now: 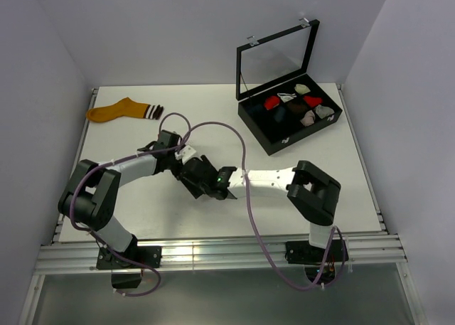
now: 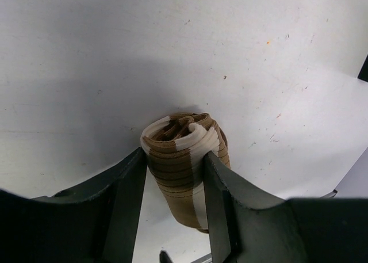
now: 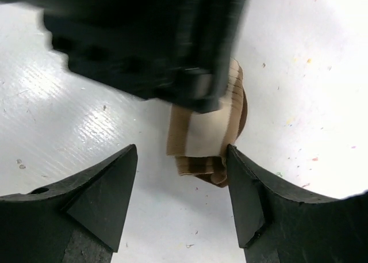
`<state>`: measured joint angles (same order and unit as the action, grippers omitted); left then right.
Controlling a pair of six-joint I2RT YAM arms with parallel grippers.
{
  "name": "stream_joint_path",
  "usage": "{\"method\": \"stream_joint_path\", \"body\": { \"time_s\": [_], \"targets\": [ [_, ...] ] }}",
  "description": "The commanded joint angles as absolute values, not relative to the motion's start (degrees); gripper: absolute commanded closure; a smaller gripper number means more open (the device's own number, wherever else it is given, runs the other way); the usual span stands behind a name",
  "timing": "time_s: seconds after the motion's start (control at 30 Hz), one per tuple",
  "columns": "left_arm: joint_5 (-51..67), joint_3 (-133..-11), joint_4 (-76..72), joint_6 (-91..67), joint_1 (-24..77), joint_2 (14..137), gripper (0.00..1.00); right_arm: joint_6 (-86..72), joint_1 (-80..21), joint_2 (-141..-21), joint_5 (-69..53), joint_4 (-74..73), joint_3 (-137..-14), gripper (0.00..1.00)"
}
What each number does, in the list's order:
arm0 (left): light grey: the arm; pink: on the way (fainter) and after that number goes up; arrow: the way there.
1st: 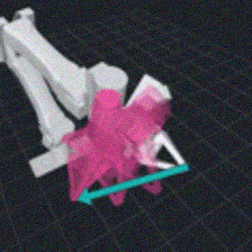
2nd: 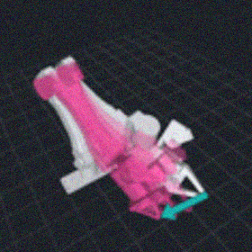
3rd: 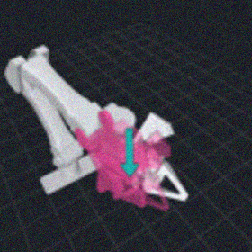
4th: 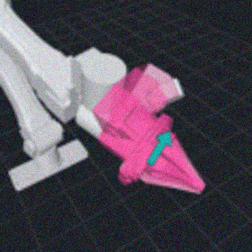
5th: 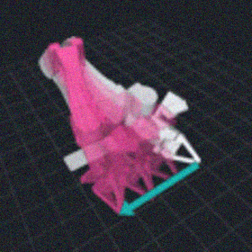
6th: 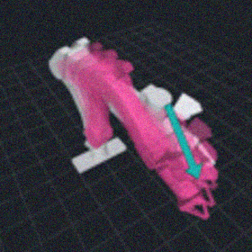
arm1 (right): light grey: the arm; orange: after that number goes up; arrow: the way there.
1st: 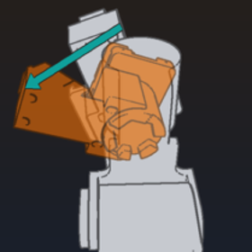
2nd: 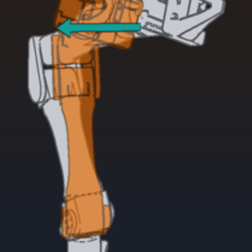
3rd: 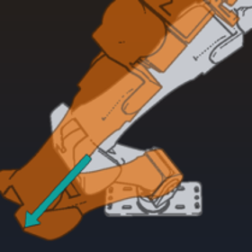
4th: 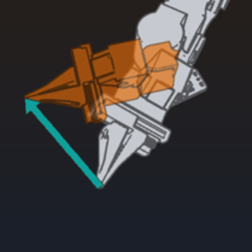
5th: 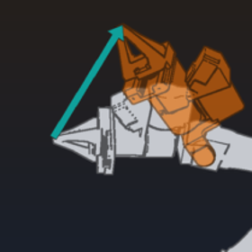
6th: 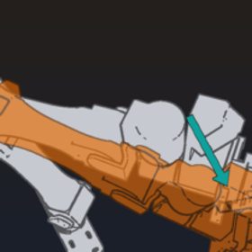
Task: Roll the socks
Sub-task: Roll the sock at the center of the board.
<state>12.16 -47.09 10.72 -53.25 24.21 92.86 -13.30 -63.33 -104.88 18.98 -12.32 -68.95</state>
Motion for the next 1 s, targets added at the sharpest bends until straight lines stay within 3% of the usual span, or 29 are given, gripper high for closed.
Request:
{"method": "stream_joint_path", "body": {
  "time_s": [0.0,0.37,0.67,0.97],
  "targets": [
    [6.8,-46.5,17.1,-50.4,24.5,95.5,0.52,-7.5,-66.1,-104.0,29.0,-7.9,-69.5,0.3],
    [7.0,-47.0,17.6,-50.0,24.5,96.2,0.53,-7.0,-69.3,-111.7,37.2,-8.9,-70.1,0.31],
    [6.8,-47.2,18.2,-49.5,24.4,96.2,0.53,-5.8,-69.5,-105.3,35.8,-11.6,-72.2,0.3],
    [6.9,-47.8,18.5,-49.4,24.5,96.3,0.53,-3.4,-69.2,-106.7,36.6,-11.3,-73.4,0.28]
  ]
}}
